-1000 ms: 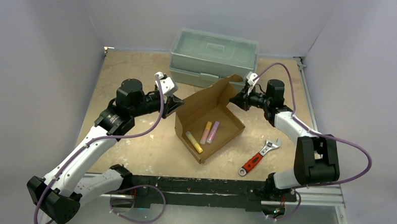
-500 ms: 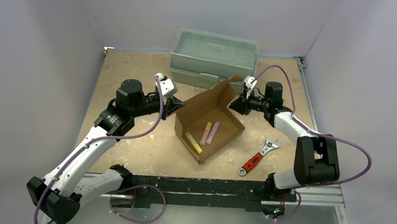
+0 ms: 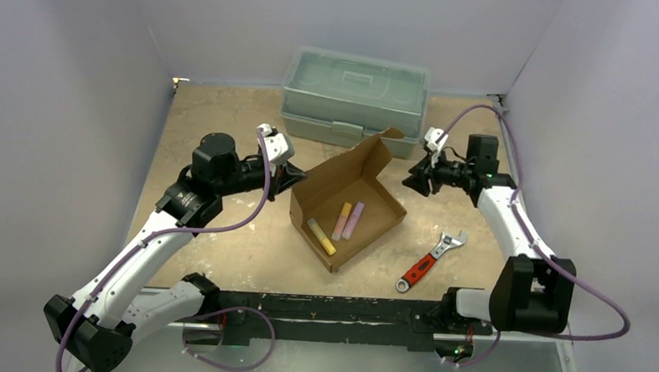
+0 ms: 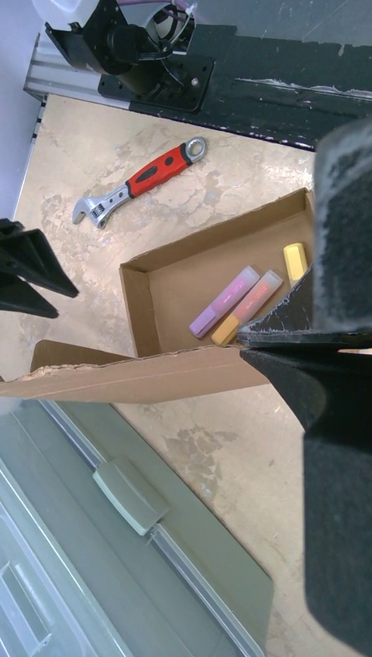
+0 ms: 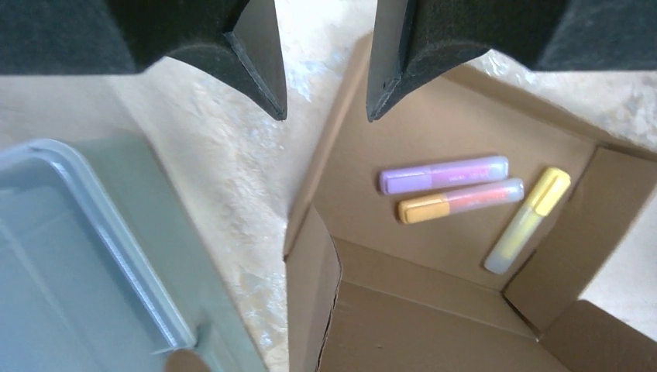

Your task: Fold the paper box

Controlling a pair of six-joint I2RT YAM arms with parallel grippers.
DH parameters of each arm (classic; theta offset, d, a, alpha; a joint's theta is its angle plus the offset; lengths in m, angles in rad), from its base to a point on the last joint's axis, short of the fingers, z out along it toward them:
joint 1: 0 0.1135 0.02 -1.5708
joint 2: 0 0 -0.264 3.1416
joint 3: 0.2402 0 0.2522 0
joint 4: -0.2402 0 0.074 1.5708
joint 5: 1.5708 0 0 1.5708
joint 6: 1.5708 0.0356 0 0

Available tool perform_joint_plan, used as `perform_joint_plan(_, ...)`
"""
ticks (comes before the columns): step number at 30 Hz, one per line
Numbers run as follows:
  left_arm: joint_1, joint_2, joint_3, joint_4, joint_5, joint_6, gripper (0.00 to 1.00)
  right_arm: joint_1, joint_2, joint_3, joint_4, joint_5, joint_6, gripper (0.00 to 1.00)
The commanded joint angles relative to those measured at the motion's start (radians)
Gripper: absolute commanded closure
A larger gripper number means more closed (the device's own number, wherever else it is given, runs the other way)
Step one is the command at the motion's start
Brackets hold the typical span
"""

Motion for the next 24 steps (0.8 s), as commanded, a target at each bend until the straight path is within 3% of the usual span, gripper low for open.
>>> perform_joint_plan(1,-0.008,0.016,-0.016,-0.077,0.045,0.016,1.0,-0.047,-0.086,0.123,-0.308,-0.037,-0.273,0.54)
perform_joint_plan(3,-0.011,0.023,-0.009,-0.081,0.046,0.015,1.0,-0.049,-0.132,0.174,-0.377,-0.048,-0.342,0.47)
perform_joint_plan(5,-0.013,0.033,-0.002,-0.085,0.047,0.016,1.0,-0.048,-0.173,0.239,-0.411,-0.058,-0.377,0.33)
perform_joint_plan(8,-0.015,0.048,0.008,-0.085,0.048,0.016,1.0,-0.017,-0.189,0.331,-0.449,-0.115,-0.468,0.04)
perform_joint_plan(9,-0.016,0.055,0.01,-0.086,0.048,0.016,1.0,0.03,-0.176,0.369,-0.471,-0.117,-0.504,0.02)
perform_joint_plan(16,-0.021,0.069,0.018,-0.086,0.05,0.012,1.0,0.334,0.04,0.684,-0.648,0.058,-0.627,0.01)
perform_joint_plan(20,-0.022,0.076,0.022,-0.086,0.049,0.012,1.0,0.447,0.119,0.737,-0.651,0.185,-0.616,0.02)
perform_joint_plan(24,-0.023,0.081,0.024,-0.088,0.047,0.014,1.0,0.494,0.162,0.723,-0.676,0.274,-0.635,0.12)
